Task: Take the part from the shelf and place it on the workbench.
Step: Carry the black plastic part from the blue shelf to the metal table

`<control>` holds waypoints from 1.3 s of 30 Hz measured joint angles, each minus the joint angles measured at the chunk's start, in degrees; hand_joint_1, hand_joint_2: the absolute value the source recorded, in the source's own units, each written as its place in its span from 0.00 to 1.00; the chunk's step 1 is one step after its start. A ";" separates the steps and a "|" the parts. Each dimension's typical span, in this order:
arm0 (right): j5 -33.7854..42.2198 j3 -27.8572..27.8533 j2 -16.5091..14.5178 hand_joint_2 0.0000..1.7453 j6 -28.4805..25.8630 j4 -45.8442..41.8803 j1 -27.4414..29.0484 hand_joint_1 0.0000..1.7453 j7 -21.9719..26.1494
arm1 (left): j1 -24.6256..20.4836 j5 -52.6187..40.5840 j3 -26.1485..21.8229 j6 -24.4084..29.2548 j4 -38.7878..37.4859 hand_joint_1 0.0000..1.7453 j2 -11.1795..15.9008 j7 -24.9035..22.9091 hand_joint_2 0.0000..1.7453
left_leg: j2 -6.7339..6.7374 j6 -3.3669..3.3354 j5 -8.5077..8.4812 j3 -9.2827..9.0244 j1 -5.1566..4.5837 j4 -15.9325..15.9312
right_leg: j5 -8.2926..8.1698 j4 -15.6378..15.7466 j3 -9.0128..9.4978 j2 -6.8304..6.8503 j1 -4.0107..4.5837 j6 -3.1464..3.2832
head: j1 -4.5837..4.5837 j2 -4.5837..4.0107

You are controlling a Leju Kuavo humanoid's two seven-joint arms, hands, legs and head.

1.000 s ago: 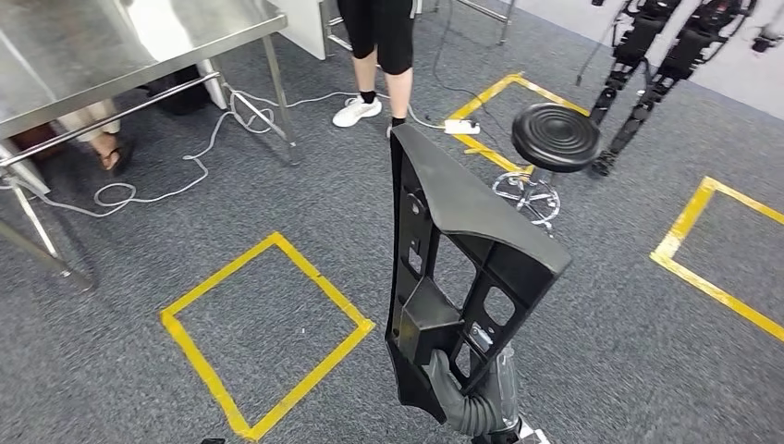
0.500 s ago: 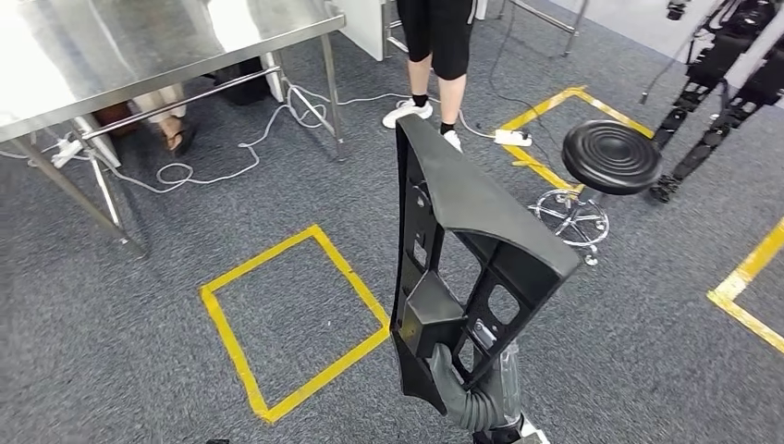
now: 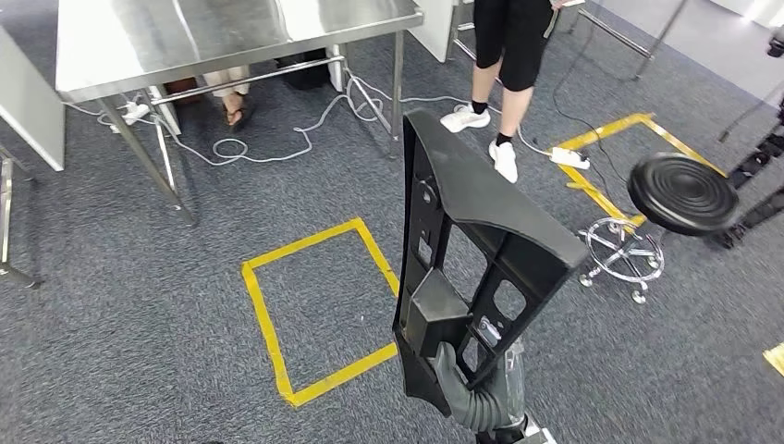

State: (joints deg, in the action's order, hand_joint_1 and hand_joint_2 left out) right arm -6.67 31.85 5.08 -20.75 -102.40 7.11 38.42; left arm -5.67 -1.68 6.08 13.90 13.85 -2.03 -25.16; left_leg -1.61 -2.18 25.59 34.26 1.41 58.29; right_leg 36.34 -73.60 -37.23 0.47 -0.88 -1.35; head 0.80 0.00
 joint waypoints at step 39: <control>-1.04 -0.85 0.97 1.00 -1.55 -0.75 1.21 1.00 -0.19 | 0.44 0.90 -0.43 -0.37 -0.01 0.00 -0.61 0.00 1.00 | -4.42 1.23 -0.22 -0.10 -0.64 -0.35 | -7.69 16.00 6.83 -2.76 -0.02 0.29 | 0.15 0.00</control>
State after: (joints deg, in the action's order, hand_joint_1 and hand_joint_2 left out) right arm -7.72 30.99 6.05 -22.29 -103.15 8.32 38.23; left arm -5.23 -0.78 5.65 13.52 13.84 -2.63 -25.16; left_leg -6.03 -0.95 25.37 34.16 0.77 57.94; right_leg 28.65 -57.61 -30.40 -2.29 -0.90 -1.06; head 0.95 0.00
